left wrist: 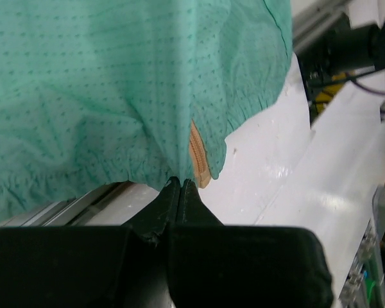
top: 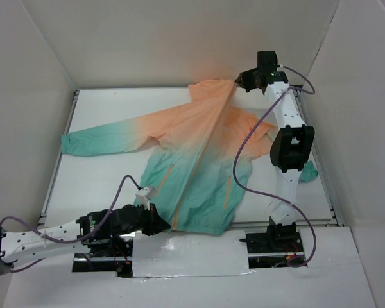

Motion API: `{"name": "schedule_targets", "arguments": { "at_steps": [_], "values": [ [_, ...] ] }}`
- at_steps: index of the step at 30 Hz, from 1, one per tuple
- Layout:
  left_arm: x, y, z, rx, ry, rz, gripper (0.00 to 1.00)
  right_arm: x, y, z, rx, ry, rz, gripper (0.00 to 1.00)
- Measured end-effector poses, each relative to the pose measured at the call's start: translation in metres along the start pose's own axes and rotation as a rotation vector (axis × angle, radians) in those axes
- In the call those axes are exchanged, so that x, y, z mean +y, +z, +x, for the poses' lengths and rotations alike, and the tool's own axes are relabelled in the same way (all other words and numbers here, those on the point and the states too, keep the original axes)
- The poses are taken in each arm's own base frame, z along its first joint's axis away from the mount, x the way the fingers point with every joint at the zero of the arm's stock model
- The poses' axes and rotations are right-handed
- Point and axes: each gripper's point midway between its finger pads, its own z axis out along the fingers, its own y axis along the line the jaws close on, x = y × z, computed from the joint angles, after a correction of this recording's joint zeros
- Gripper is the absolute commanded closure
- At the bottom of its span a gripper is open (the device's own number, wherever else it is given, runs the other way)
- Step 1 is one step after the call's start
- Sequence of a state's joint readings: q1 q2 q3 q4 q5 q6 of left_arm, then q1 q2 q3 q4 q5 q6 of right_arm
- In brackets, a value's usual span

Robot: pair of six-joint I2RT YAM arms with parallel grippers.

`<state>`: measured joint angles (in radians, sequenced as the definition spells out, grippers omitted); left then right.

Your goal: Zip up the jacket

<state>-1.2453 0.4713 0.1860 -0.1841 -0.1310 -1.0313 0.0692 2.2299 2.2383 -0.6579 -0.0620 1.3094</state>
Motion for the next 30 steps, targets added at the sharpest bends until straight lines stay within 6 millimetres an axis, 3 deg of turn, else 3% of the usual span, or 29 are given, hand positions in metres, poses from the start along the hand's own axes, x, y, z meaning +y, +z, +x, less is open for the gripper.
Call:
{"name": "schedule_targets", "arguments": {
  "at_steps": [6,12,16,22,24,25,26,27,28,29,30],
  "values": [
    [0.015,-0.004,-0.010,-0.046,-0.091,-0.121,1.00,0.016,-0.002,-0.002,0.022,-0.070,-0.084,1.00],
    [0.045,-0.007,-0.010,-0.083,-0.173,-0.280,1.00,0.038,-0.009,-0.005,0.006,-0.134,-0.166,1.00],
    [0.049,-0.008,-0.016,-0.116,-0.195,-0.318,1.00,0.051,-0.013,-0.003,0.019,-0.149,-0.222,1.00],
    [0.058,-0.003,-0.015,-0.109,-0.202,-0.404,0.99,0.050,-0.006,-0.001,0.029,-0.158,-0.249,0.97],
    [0.060,-0.004,-0.015,-0.107,-0.199,-0.418,0.88,0.043,0.000,0.001,0.031,-0.162,-0.243,0.75],
    [0.061,-0.005,-0.014,-0.100,-0.195,-0.425,0.72,0.043,0.002,-0.001,0.021,-0.161,-0.246,0.64],
    [0.063,-0.007,-0.011,-0.085,-0.186,-0.439,0.61,0.045,0.003,-0.005,0.003,-0.167,-0.258,0.43],
    [0.065,-0.010,-0.009,-0.075,-0.173,-0.450,0.48,0.048,0.003,-0.009,-0.011,-0.164,-0.269,0.33],
    [0.065,-0.012,-0.009,-0.068,-0.162,-0.461,0.27,0.051,0.003,-0.014,-0.028,-0.173,-0.283,0.26],
    [0.064,-0.015,-0.011,-0.064,-0.146,-0.468,0.12,0.056,0.001,-0.018,-0.046,-0.185,-0.302,0.00],
    [0.061,-0.017,-0.015,-0.066,-0.137,-0.469,0.03,0.059,0.000,-0.021,-0.057,-0.189,-0.314,0.00]
  ]
}}
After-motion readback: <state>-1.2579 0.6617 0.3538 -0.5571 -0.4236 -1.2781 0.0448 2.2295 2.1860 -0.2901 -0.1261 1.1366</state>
